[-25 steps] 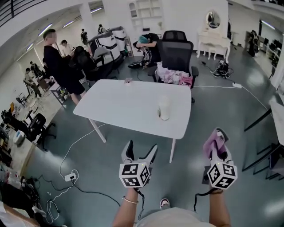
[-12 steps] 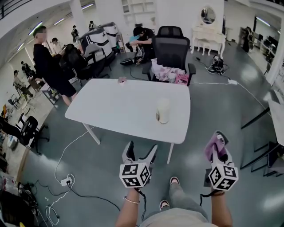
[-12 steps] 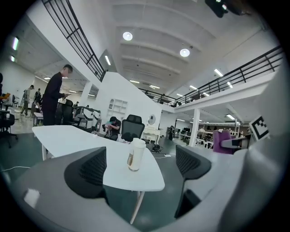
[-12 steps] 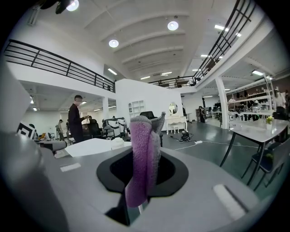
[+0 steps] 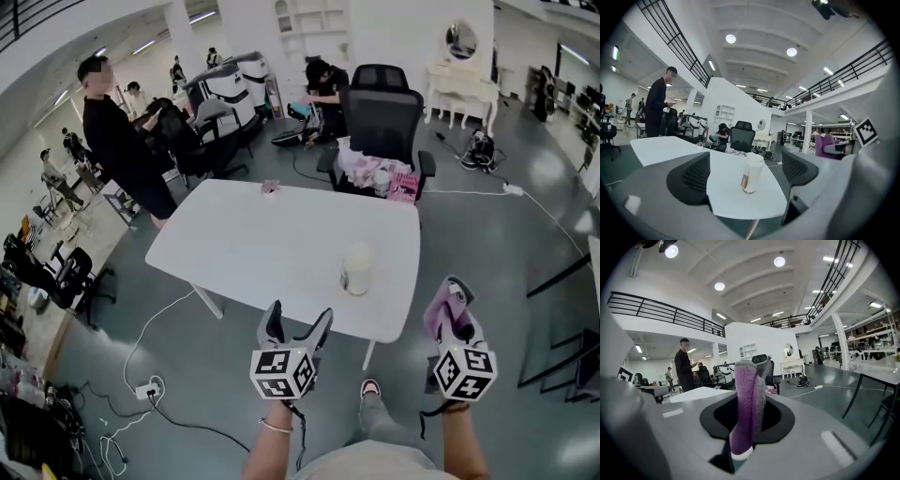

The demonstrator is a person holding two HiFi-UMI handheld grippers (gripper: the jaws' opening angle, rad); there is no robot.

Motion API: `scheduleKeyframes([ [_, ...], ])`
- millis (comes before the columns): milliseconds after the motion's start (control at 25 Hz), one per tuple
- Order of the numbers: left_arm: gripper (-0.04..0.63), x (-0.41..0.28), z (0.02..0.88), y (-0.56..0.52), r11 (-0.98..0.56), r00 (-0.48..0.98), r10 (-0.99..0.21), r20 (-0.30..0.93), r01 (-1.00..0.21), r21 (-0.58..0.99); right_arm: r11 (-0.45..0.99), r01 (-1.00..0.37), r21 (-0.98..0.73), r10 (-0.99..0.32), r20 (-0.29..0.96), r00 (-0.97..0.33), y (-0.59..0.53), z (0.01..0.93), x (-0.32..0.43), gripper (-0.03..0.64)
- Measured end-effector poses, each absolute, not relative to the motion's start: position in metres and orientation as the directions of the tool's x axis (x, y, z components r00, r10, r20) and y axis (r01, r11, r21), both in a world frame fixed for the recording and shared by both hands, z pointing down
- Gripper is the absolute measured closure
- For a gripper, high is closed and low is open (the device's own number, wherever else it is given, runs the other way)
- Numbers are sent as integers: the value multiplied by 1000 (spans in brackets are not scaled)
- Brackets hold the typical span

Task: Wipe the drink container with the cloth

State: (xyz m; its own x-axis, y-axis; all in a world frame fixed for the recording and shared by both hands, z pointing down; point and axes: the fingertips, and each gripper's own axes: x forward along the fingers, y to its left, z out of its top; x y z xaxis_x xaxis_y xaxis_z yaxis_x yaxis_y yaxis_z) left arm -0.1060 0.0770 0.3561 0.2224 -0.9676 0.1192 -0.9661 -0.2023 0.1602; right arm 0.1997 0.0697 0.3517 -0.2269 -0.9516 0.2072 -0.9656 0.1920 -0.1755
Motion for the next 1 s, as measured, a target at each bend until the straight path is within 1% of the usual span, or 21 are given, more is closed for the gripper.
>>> scheduleKeyframes([
  [240, 121, -105, 338, 13, -200, 214, -970, 117, -972, 123, 211, -955, -207, -946, 202, -253, -10, 350, 201, 554],
  [480, 121, -107, 330, -51, -179, 193, -976, 101, -974, 136, 229, -949, -216, -940, 202, -273, -80, 351, 203, 554],
  [760, 121, -99, 332, -97, -184, 201, -975, 99, -971, 154, 253, -944, -210, -932, 210, -296, -139, 351, 204, 554],
  [1000, 121, -100, 348, -122, -210, 233, -963, 137, -964, 164, 247, -945, -213, -927, 232, -294, -169, 359, 194, 554],
])
